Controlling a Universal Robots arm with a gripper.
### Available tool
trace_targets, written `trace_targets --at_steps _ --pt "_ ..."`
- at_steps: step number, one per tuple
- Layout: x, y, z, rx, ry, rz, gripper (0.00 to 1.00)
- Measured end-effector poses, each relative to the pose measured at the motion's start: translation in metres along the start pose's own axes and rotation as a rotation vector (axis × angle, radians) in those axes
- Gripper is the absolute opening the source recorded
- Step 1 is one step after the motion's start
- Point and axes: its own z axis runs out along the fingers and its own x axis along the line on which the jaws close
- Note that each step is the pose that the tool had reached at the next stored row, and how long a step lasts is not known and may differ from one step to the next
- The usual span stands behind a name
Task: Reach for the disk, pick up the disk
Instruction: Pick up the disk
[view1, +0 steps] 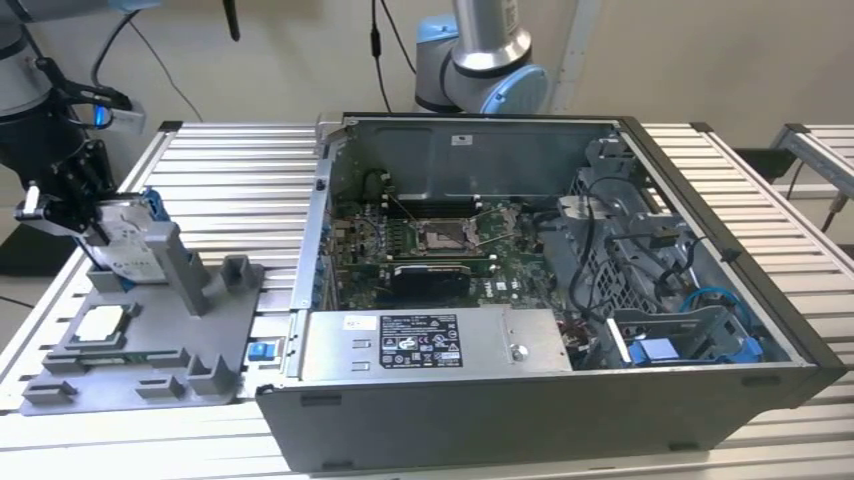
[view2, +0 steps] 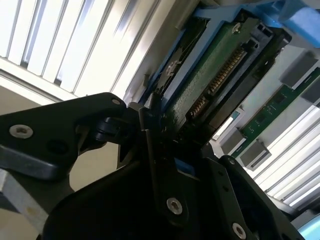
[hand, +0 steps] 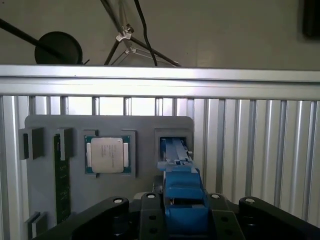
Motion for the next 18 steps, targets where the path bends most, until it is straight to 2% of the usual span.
trace_targets --at_steps 2,6,10,14,18 --pt "0.0001 0.0 -0.0001 -0.0001 0.0019 0.0 0.0" --pt "0.0 0.0 -0.0001 0.0 0.0007 0.0 0.0" --pt "0.0 0.0 -0.0028 0.0 0.0022 0.0 0.0" --pt "-0.0003 -0.0001 -0.0104 0.0 0.0054 0.0 0.0" --pt "-0.0007 -0.0003 -0.0234 -0.0002 0.0071 0.0 0.0"
